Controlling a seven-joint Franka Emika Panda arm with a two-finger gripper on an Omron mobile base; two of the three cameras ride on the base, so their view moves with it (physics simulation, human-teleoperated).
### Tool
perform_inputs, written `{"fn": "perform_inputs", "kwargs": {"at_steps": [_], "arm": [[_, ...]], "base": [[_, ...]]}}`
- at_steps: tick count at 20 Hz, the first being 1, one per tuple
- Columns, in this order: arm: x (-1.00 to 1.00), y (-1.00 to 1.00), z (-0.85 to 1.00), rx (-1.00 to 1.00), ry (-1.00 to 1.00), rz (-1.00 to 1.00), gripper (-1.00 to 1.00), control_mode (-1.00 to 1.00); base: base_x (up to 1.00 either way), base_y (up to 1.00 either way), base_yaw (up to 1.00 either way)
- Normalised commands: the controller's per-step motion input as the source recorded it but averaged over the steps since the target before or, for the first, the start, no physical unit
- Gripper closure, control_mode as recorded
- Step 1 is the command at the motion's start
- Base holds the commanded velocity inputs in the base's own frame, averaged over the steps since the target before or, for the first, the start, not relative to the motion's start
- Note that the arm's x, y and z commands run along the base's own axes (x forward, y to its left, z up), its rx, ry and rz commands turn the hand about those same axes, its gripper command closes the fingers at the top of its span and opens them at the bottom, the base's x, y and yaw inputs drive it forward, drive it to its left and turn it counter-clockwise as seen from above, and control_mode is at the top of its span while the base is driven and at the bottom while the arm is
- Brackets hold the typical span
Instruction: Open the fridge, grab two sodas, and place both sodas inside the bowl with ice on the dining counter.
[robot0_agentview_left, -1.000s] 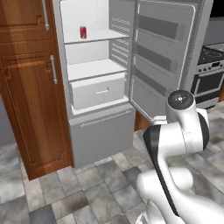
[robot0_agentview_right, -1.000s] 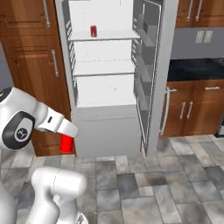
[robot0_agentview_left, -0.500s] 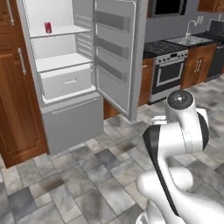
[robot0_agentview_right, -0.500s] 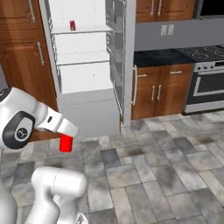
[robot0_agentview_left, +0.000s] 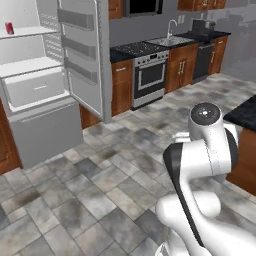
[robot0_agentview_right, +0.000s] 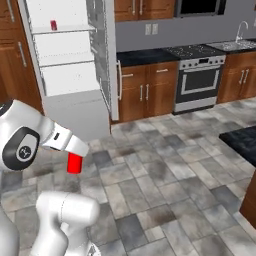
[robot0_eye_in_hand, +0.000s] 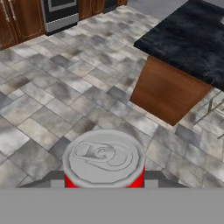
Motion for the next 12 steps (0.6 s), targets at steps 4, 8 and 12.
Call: {"fn": "perform_inputs", "kwargs": {"at_steps": [4, 8, 12], "arm": [[0.00, 0.00, 0.00, 0.00, 0.00, 0.00, 1.00, 1.00], [0.00, 0.00, 0.00, 0.00, 0.00, 0.00, 1.00, 1.00], [0.00, 0.00, 0.00, 0.00, 0.00, 0.00, 1.00, 1.00]], "base": [[-0.57, -0.73, -0.17], [-0.39, -0.87, -0.09], [-0.10, -0.95, -0.02]]}}
